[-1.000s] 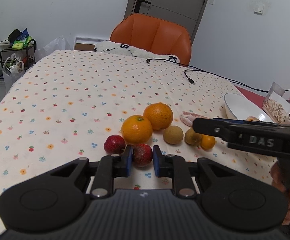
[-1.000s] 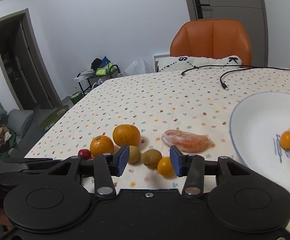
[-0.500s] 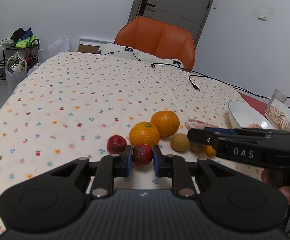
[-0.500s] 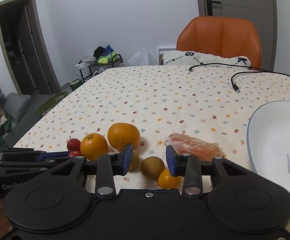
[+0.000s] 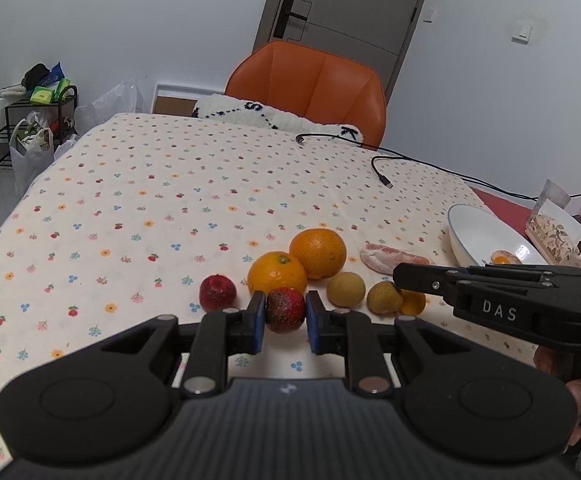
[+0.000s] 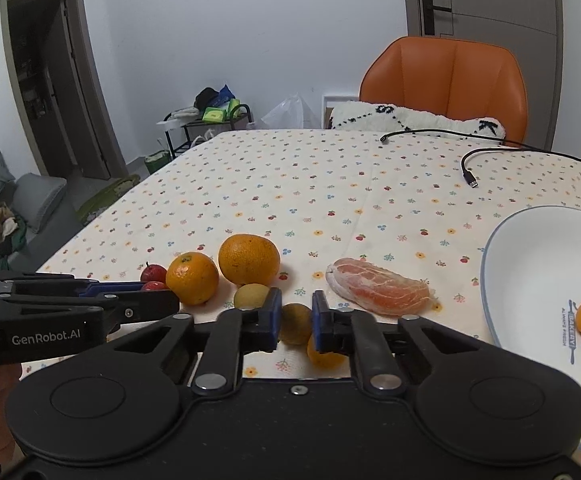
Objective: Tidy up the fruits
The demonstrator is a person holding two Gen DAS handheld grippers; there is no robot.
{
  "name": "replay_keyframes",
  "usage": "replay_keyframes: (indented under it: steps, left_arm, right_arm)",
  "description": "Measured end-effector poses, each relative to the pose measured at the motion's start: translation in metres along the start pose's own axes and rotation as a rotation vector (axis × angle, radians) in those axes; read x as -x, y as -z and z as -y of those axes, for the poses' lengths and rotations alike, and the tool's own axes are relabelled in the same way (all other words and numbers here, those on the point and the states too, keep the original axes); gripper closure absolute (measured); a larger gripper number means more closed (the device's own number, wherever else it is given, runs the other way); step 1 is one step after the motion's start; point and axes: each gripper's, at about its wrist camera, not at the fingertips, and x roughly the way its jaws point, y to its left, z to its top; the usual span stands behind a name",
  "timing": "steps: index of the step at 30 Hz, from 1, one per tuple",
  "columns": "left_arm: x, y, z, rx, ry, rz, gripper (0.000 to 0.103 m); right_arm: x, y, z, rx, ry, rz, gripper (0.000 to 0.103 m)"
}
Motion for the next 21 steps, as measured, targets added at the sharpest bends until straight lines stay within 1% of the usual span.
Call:
replay_keyframes:
  steps: [5, 6, 7, 8, 10, 13, 15, 17, 21]
  left_arm:
    - [0.000, 0.001, 0.002, 0.000, 0.000, -0.001, 0.083]
    - [0.000, 0.001, 0.001, 0.000, -0.002, -0.001, 0.083]
    - [0.000, 0.002, 0.001, 0.001, -0.003, -0.002, 0.083]
    - [0.000, 0.002, 0.001, 0.002, -0.003, -0.001, 0.083]
    - [0.001, 0.002, -0.001, 0.003, -0.006, 0.000, 0.083]
    - [0.002, 0.001, -0.003, 0.009, -0.009, 0.002, 0.083]
    - [0.002, 0.001, -0.005, 0.013, -0.012, 0.002, 0.083]
    - [0.003, 0.001, -0.005, 0.015, -0.012, 0.002, 0.083]
    - [0.003, 0.000, -0.006, 0.016, -0.012, 0.002, 0.083]
  right_arm:
    - [0.006, -0.001, 0.005, -0.025, -0.006, 0.008, 0.103]
    - [0.005, 0.000, 0.006, -0.029, -0.010, 0.005, 0.102]
    - [0.005, 0.000, 0.006, -0.031, -0.018, 0.001, 0.096]
    - [0.005, 0.000, 0.006, -0.031, -0.026, -0.001, 0.094]
    - [0.004, -0.001, 0.004, -0.016, -0.027, -0.003, 0.082]
    - [0.000, -0.001, -0.001, 0.019, -0.025, -0.011, 0.079]
    - [-0.004, -0.001, -0.006, 0.058, -0.015, -0.018, 0.071]
    - [-0.007, 0.000, -0.011, 0.097, -0.001, -0.021, 0.071]
    - [-0.009, 0.000, -0.012, 0.130, 0.008, -0.027, 0.071]
